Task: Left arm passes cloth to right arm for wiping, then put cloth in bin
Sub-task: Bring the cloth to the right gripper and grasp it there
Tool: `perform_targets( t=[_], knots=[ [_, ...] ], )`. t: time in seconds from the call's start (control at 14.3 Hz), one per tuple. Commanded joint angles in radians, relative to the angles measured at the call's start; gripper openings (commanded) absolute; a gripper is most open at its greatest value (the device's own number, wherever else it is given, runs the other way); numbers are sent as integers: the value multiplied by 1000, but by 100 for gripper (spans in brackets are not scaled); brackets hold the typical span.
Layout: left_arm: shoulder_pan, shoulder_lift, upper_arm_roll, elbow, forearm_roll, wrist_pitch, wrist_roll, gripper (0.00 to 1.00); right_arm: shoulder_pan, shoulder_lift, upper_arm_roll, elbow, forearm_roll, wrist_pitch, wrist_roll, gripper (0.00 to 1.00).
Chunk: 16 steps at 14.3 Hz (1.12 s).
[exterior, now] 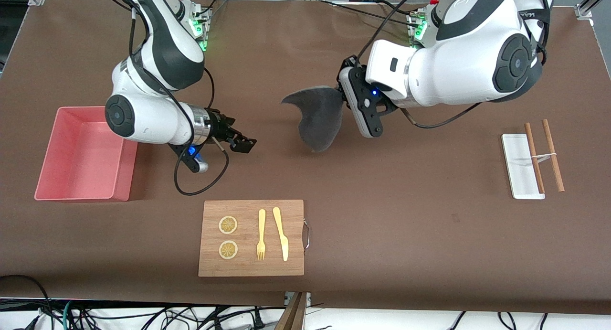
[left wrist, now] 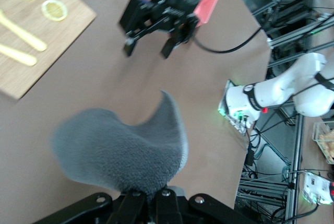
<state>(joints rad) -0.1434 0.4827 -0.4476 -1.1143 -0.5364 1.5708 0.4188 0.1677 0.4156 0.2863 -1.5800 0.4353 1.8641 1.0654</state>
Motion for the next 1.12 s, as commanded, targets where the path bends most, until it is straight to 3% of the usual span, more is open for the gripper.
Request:
perform_targets(
  t=[0.0, 0.21, 0.42, 0.56, 1.05],
  knots=[
    [-2, 13, -8, 25, -52, 5, 142, 0, -13, -24, 8, -37, 66, 18, 18, 100],
    [-7, 16, -6, 18, -88, 3, 259, 0, -23, -35, 7, -23, 86, 18, 18, 100],
    [-12, 19, -6, 16, -89, 5, 250, 0, -22, -69, 11, -23, 200, 6, 24, 100],
    [-12, 36, -6, 11, -91, 37, 253, 0, -23, -95, 60, -38, 200, 7, 95, 100],
    [-10, 37, -3, 4, -76, 150, -110, 0, -23, -130, 122, -86, 203, 16, 191, 100]
  ],
)
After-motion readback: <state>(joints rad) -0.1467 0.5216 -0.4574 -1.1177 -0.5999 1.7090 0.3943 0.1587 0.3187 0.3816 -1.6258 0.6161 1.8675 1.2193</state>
